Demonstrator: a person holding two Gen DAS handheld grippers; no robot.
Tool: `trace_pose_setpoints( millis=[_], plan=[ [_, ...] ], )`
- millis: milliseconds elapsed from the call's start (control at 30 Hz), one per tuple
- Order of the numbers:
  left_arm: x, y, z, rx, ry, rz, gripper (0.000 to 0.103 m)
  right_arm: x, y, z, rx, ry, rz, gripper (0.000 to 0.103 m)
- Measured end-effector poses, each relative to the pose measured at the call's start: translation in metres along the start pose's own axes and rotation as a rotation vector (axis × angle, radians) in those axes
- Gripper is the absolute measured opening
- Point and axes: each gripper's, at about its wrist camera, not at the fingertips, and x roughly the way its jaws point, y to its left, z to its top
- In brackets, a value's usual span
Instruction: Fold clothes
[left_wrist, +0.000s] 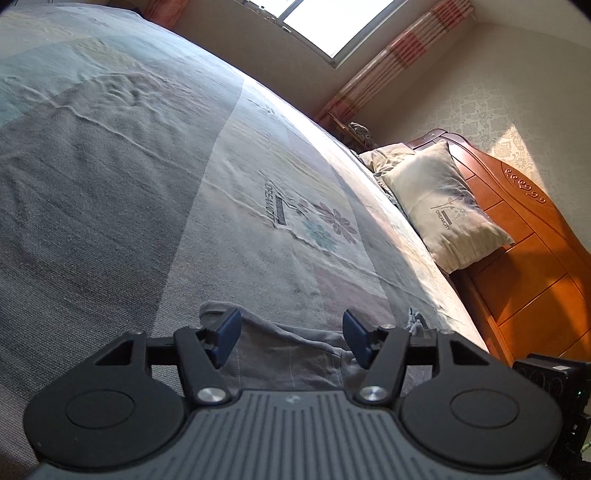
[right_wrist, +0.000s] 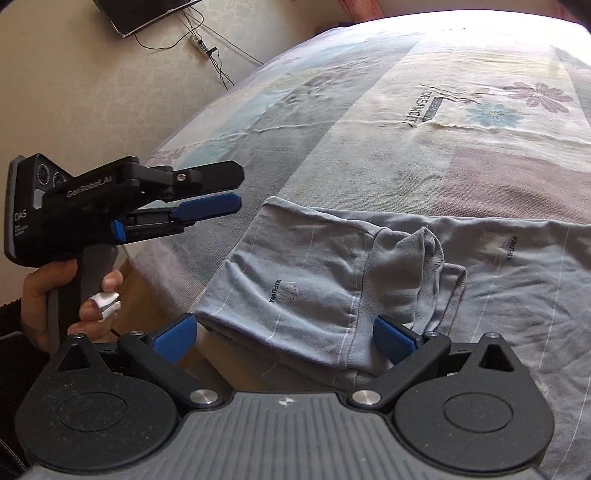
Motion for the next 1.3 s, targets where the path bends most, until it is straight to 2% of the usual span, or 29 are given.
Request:
trace_pose_setpoints(
  millis=[67,200,300,333,400,500,667,800,867,967,1033,1067,1233,1300],
  plan=[
    [0.02,0.009,-0.003,-0.013,0.056,0.028,0.06,-0.004,-0.002,-0.005,0.026,-0.012,-0.001,0.103],
    [0.017,0.001,-0.006,0.038,0.055,0.041,0.062,-0.007,0.002,-0.008,0.033,-0.01,-0.024,0.103],
    [-0.008,-0.018,-0.016,0.181,0.044,0.096,0.065,-0.007,0.009,-0.008,0.006,0.003,-0.053,0.103],
    [-0.018,-0.023,-0.02,0.234,0.045,0.119,0.07,-0.008,0.011,-0.009,-0.001,0.004,-0.062,0.103],
    [-0.034,-0.034,-0.036,0.371,0.053,0.201,0.076,-0.014,0.015,-0.012,-0.002,0.002,-0.074,0.103],
    [-0.052,-0.046,-0.062,0.586,0.078,0.338,0.077,-0.026,0.015,-0.018,0.013,-0.009,-0.076,0.103],
    [-0.054,-0.047,-0.087,0.73,0.153,0.401,0.078,-0.041,0.01,-0.027,0.058,-0.024,-0.089,0.103],
    [-0.045,-0.045,-0.088,0.765,0.114,0.457,0.078,-0.049,0.009,-0.029,0.081,-0.037,-0.106,0.103],
    [-0.045,-0.044,-0.084,0.764,0.107,0.462,0.078,-0.053,0.01,-0.03,0.08,-0.047,-0.113,0.103],
    [-0.045,-0.038,-0.086,0.795,0.13,0.496,0.08,-0.057,0.012,-0.031,0.074,-0.053,-0.12,0.103],
    [-0.051,-0.032,-0.084,0.759,0.129,0.479,0.08,-0.058,0.013,-0.031,0.066,-0.053,-0.123,0.103],
    [-0.054,-0.029,-0.083,0.737,0.134,0.476,0.08,-0.058,0.014,-0.03,0.055,-0.053,-0.124,0.103],
    [-0.067,-0.033,-0.085,0.771,0.147,0.491,0.079,-0.052,0.026,-0.016,-0.054,-0.063,-0.116,0.103],
    [-0.072,-0.036,-0.078,0.76,0.124,0.482,0.079,-0.044,0.03,-0.009,-0.109,-0.074,-0.117,0.103]
  ],
)
